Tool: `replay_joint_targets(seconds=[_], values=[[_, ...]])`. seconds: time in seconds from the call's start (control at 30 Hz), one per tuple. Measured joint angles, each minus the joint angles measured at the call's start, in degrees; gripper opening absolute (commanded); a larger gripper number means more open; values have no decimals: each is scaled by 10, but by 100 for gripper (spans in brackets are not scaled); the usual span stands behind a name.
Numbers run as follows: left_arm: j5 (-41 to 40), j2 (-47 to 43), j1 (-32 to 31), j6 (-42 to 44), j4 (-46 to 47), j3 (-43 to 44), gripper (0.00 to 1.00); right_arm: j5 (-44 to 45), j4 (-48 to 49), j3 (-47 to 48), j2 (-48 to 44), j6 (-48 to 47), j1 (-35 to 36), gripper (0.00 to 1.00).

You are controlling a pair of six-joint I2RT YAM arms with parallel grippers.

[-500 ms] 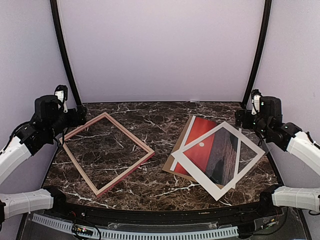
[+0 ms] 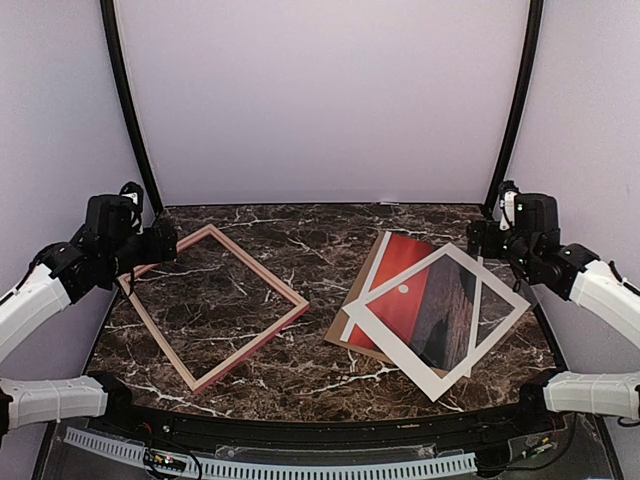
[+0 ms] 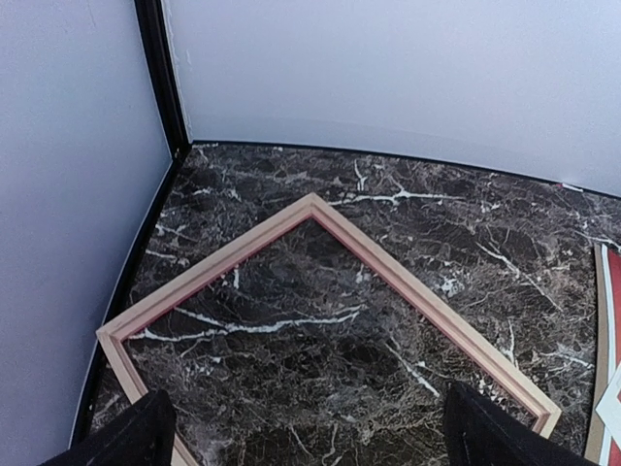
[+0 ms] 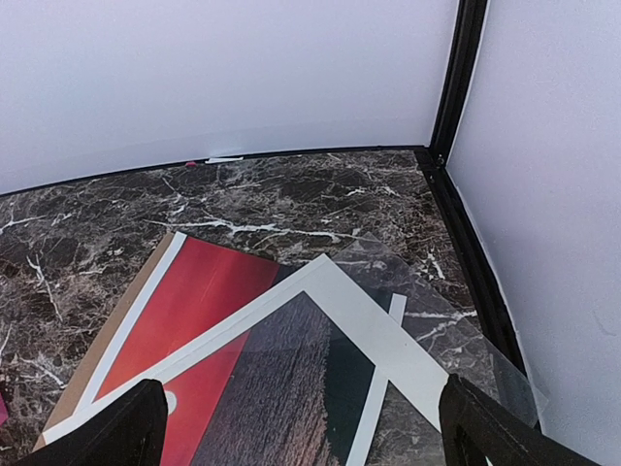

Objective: Put the photo into the frame
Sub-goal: Move the frame body to the center of the board.

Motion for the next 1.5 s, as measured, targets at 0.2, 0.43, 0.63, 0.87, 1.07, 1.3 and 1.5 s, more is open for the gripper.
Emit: replay_joint_targets(seconds=[0.2,0.43,0.63,0.87,1.07,1.3,1.5], values=[[4,67,0,-71,-62,0,99,-23,0,0,13,8,0,99],[74,85,91,-165,-69,-67,96,-73,0,0,34,14,2,99],[95,85,129,-231,-71,-134,94,-124,13,-5,42,23,3,99],[93,130,129,-276,-66,-154,90,-178,23,-10,76,26,5,99],[90,159,129,-290,-54,-174,78,-196,28,-14,79,27,6,99],[85,191,129,-287,-26,-192,52,-198,38,-14,81,27,6,99],[79,238,129,-233,-17,-170,43,-198,38,-14,81,28,6,99]])
